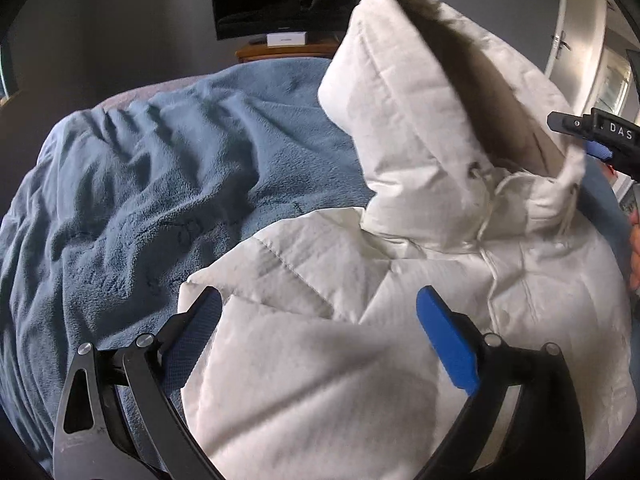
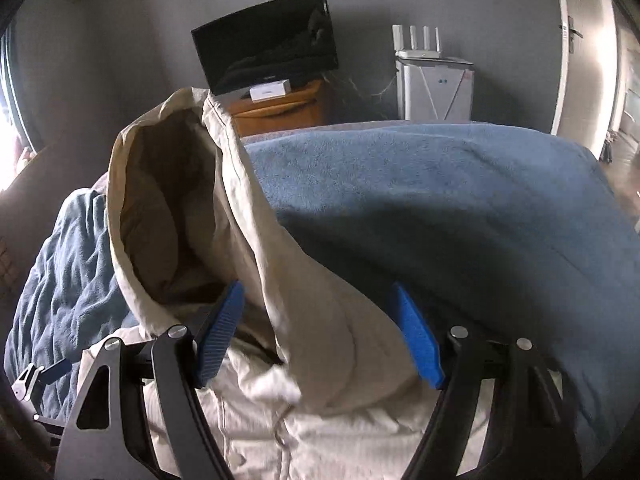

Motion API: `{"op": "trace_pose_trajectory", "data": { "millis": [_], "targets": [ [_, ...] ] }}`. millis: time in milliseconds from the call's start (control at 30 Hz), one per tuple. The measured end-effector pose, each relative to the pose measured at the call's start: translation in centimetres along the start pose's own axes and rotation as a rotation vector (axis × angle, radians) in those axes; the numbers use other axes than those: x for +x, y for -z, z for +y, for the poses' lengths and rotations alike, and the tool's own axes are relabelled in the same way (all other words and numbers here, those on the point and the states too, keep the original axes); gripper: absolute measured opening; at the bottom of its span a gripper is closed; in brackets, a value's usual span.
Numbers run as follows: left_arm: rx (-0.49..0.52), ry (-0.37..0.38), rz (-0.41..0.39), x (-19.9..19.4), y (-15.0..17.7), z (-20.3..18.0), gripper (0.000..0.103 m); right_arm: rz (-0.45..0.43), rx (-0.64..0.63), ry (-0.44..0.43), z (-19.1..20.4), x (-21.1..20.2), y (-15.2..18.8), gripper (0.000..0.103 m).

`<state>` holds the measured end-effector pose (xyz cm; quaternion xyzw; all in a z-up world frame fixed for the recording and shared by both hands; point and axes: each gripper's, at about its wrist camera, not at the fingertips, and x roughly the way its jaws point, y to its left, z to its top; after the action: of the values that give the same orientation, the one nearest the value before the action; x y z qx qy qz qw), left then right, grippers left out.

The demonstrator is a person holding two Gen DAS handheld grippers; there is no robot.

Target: Fold large clothes

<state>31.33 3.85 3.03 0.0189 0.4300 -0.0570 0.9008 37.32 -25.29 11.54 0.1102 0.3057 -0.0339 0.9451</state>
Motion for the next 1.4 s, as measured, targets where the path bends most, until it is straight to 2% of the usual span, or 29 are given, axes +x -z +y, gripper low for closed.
{"op": "trace_pose_trajectory", "data": {
  "millis": [33,67,100,133,200,267,367,500,633,733,833,900,933,967,1000,1033,1067,1100,1133,1167,1267,1400],
  "targets": [
    [-0.009,0.008,-0.004,0.0,0.0,0.1,0.094,-0.002,-0.007,-0.009,0.1,0.2,-0.2,0.060],
    [-0.015,0.029,-0.013,-0.2,0.1,0.1,0.094,0.003,-0.014,-0.034,0.3,0.4,-0.1,0.032],
    [-0.014,0.045,-0.025,-0.5,0.2,0.1,0.094,0.011,-0.021,-0.052,0.3,0.6,0.1,0.021],
    [-0.009,0.052,-0.039,-0.8,0.3,0.0,0.094,0.007,-0.042,-0.048,0.3,0.3,0.6,0.017],
    [0.011,0.052,-0.077,-1.8,0.4,-0.2,0.094,-0.040,-0.074,-0.092,0.1,-1.0,1.9,0.012],
    [0.023,0.028,-0.120,-2.9,0.5,-0.3,0.094,-0.093,-0.106,-0.117,-0.2,-2.9,3.9,0.010],
    [0.005,0.069,-0.171,-4.6,0.4,-0.4,0.094,-0.140,-0.173,-0.116,-0.6,-5.4,7.3,0.010],
    [0.013,0.073,-0.229,-6.5,0.2,-1.3,0.094,-0.148,-0.177,-0.137,-1.5,-7.2,10.5,0.010],
    [0.069,0.019,-0.271,-8.1,-0.1,-2.7,0.094,-0.127,-0.094,-0.170,-2.8,-8.2,12.9,0.010],
    [0.104,-0.051,-0.303,-9.5,0.0,-3.3,0.094,-0.102,-0.020,-0.186,-4.2,-8.0,14.1,0.010],
    [0.123,-0.096,-0.335,-11.0,0.4,-3.2,0.092,-0.068,0.002,-0.191,-4.4,-7.9,14.9,0.010],
    [0.159,-0.107,-0.320,-11.5,0.8,-3.3,0.058,-0.046,-0.025,-0.191,-4.1,-8.1,15.2,0.010],
    [0.184,-0.099,-0.288,-11.5,1.1,-3.4,0.020,-0.031,-0.043,-0.182,-3.8,-8.1,15.3,0.011],
    [0.205,-0.114,-0.249,-11.4,1.7,-3.4,0.018,-0.008,-0.065,-0.169,-3.5,-8.3,15.4,0.016],
    [0.216,-0.110,-0.235,-11.6,2.3,-3.4,0.017,0.012,-0.079,-0.153,-3.2,-8.6,15.7,0.018],
    [0.226,-0.090,-0.231,-12.1,3.1,-3.3,0.016,0.023,-0.086,-0.157,-3.0,-8.9,15.9,0.024],
    [0.235,-0.079,-0.230,-12.5,3.8,-3.3,0.016,0.036,-0.090,-0.185,-2.9,-9.4,16.1,0.039],
    [0.244,-0.067,-0.227,-12.9,4.6,-3.2,0.016,0.038,-0.092,-0.204,-2.9,-9.9,16.6,0.049],
    [0.251,-0.047,-0.224,-13.6,5.6,-3.1,0.015,0.025,-0.100,-0.213,-2.9,-11.0,17.0,0.065],
    [0.252,-0.032,-0.224,-14.0,6.4,-3.0,0.015,0.014,-0.105,-0.219,-2.9,-11.7,17.3,0.069],
    [0.256,-0.007,-0.219,-14.6,9.3,-3.2,0.016,0.006,-0.114,-0.271,-3.0,-13.2,17.8,0.069],
    [0.247,-0.006,-0.147,-11.6,12.5,-2.9,0.016,0.013,-0.130,-0.256,-2.5,-14.2,18.4,0.069]
  ]
}}
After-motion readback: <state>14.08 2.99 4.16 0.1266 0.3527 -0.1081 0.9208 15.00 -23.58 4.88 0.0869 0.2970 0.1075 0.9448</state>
